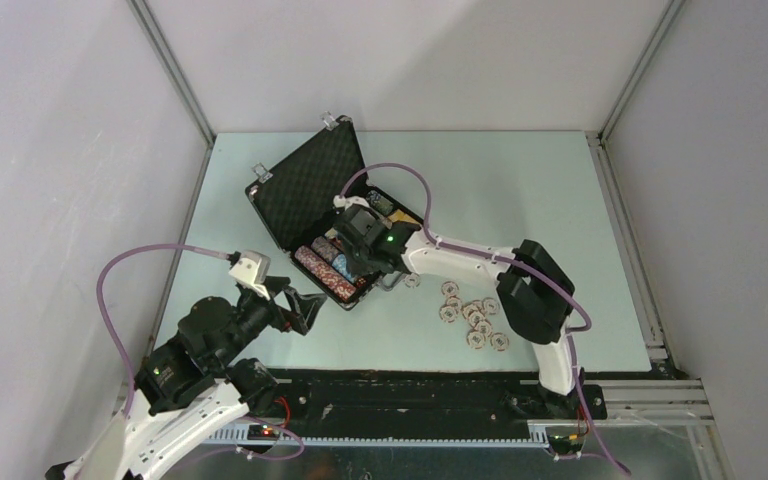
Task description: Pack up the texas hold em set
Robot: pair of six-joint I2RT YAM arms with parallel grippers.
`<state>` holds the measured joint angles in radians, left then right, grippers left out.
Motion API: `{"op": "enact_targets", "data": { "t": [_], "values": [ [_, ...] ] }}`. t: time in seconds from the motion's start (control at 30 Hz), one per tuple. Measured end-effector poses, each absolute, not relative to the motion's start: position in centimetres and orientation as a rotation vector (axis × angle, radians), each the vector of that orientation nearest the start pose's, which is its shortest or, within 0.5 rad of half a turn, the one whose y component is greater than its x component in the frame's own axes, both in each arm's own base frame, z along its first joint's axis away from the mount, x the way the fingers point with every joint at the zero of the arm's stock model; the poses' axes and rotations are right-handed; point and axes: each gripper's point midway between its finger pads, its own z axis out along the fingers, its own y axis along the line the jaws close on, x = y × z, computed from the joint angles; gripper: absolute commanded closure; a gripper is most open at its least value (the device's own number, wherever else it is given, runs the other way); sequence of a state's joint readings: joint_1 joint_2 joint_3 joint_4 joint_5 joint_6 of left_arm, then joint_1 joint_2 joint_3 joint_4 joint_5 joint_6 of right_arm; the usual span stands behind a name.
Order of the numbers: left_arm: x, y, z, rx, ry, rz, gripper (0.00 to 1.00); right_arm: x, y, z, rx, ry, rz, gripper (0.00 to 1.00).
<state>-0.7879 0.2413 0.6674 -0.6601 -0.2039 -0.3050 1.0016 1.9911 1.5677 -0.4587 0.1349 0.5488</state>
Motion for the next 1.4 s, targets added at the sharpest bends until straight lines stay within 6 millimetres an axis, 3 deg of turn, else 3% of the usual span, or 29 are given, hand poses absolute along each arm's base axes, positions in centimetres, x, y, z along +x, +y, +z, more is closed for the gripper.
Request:
{"op": "enact_targets", "data": {
  "t": [0.5, 0.57, 0.7, 0.77, 1.0, 1.2, 1.4],
  "values": [
    [15.3, -12.1, 23.8, 0.292, 1.808, -0.596, 0.02, 27.5, 41.2, 8.2, -0.490, 2.500, 0.410, 0.80],
    [15.3, -12.1, 23.8, 0.292, 1.808, -0.596, 0.02, 27.6, 41.1, 8.1, -0.482, 2.504, 0.403, 0.71],
    [15.3, -12.1, 23.8, 0.292, 1.809, -0.595, 0.02, 27.6, 41.0, 7.6, -0.470, 2.516, 0.399, 0.32],
    [15.3, -12.1, 23.8, 0.292, 1.809, -0.595, 0.02, 27.7, 41.0, 7.6, -0.467, 2.516, 0.399, 0.30],
    [15.3, -12.0, 23.8, 0.291, 1.809, -0.594, 0.02, 28.1, 40.0, 7.6, -0.433, 2.509, 0.382, 0.34],
    [15.3, -12.1, 23.7, 0.292, 1.812, -0.593, 0.02, 27.8, 36.5, 7.5, -0.375, 2.525, 0.369, 0.55],
    [15.6, -12.3, 23.2, 0.300, 1.836, -0.580, 0.02, 28.3, 37.4, 8.0, -0.470, 2.476, 0.434, 0.60]
  ]
}}
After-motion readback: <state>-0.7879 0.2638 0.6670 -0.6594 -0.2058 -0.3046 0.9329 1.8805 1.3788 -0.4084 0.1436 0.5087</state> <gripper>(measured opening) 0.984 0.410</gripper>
